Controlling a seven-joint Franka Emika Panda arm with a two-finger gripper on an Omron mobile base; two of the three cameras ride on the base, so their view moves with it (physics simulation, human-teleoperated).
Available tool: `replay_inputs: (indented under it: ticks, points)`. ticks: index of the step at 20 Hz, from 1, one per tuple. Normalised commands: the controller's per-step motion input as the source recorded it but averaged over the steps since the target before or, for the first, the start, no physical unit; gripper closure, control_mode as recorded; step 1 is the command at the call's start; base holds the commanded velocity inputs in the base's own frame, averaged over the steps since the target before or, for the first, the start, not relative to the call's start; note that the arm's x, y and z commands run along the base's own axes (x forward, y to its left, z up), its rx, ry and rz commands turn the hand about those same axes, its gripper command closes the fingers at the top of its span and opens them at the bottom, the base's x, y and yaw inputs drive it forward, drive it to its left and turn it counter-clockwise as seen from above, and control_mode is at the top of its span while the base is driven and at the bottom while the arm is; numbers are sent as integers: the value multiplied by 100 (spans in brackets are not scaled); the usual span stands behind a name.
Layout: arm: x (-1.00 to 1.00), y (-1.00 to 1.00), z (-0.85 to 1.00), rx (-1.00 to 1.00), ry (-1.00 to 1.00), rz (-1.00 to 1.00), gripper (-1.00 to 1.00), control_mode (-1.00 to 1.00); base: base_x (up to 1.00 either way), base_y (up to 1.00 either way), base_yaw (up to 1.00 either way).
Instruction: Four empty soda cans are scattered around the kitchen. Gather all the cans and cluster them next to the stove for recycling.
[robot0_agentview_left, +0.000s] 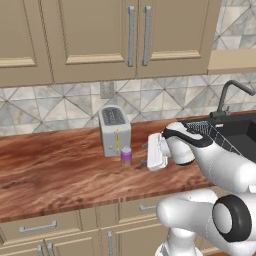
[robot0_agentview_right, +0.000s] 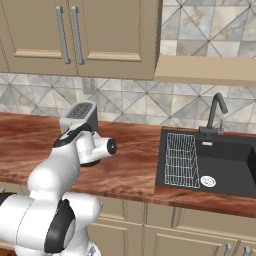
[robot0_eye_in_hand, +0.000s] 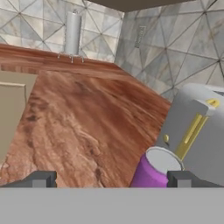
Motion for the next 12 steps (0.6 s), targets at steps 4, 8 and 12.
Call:
replay_inputs:
  ticks: [4,8,12]
  points:
    - [5,0,0,5,9,0,-100,-100,0,0,0]
    - [3,0,0,6,9,0,-100,-100,0,0,0]
    - [3,1,-1,5,8,0,-100,-100,0,0,0]
